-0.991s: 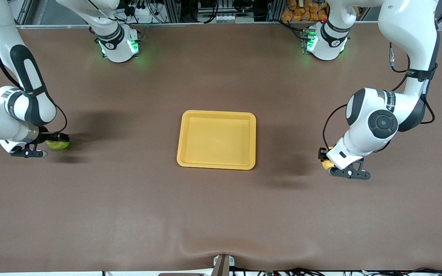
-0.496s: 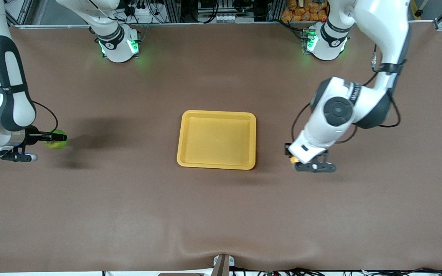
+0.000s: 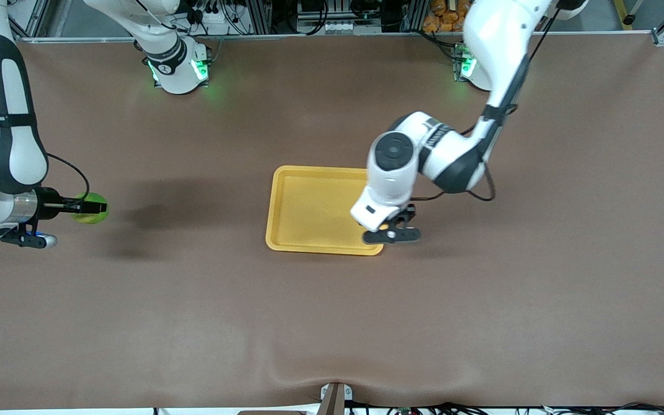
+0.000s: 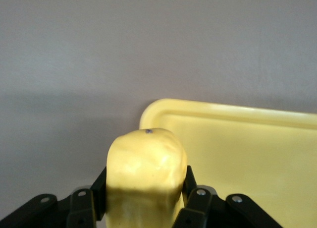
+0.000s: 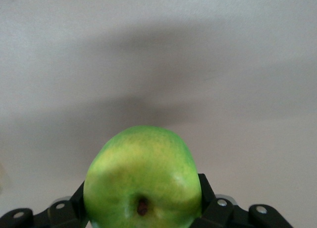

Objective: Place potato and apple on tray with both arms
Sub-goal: 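Carry the potato with the left gripper over the tray and lower it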

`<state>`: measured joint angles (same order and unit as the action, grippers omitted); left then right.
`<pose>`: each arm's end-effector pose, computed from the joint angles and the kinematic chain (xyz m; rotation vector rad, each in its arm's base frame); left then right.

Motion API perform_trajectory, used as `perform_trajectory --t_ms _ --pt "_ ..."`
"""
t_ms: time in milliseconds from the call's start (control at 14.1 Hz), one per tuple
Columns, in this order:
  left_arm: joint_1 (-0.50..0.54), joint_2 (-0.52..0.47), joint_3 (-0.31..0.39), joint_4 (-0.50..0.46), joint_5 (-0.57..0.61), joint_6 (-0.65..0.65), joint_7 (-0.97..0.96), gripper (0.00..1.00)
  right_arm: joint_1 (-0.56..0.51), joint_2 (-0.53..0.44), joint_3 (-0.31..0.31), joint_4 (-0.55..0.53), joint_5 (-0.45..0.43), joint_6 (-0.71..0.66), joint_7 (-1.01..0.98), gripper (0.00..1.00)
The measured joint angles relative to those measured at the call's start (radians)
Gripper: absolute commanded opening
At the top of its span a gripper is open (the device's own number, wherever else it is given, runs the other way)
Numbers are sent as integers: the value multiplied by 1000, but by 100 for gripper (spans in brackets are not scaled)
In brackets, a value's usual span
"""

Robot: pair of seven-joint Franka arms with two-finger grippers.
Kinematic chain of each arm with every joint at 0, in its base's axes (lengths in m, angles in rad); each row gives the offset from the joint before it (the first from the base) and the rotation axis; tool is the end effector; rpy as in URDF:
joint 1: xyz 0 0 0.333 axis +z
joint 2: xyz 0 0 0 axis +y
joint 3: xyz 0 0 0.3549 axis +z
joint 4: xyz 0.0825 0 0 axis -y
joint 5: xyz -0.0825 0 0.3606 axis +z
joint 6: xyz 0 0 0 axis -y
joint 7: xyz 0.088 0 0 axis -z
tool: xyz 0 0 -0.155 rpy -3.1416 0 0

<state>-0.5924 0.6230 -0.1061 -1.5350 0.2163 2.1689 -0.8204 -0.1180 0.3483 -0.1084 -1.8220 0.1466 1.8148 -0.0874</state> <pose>0.5622 -0.4351 0.2904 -3.0637 -0.0330 -0.1424 0.5626 -0.1066 0.3287 -2.9355 0.2945 0.4960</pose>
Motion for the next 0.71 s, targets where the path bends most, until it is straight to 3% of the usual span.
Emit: perform_trajectory --t_ms 283,637,708 --pt "-78 74 11 15 56 0 -66 0 4 -10 42 17 41 -27 61 0" --pt "-97 126 17 16 77 -38 -112 0 11 -12 72 22 51 -30 118 0" --pt "-101 136 17 16 77 -42 -116 26 12 -12 87 22 52 -30 148 0"
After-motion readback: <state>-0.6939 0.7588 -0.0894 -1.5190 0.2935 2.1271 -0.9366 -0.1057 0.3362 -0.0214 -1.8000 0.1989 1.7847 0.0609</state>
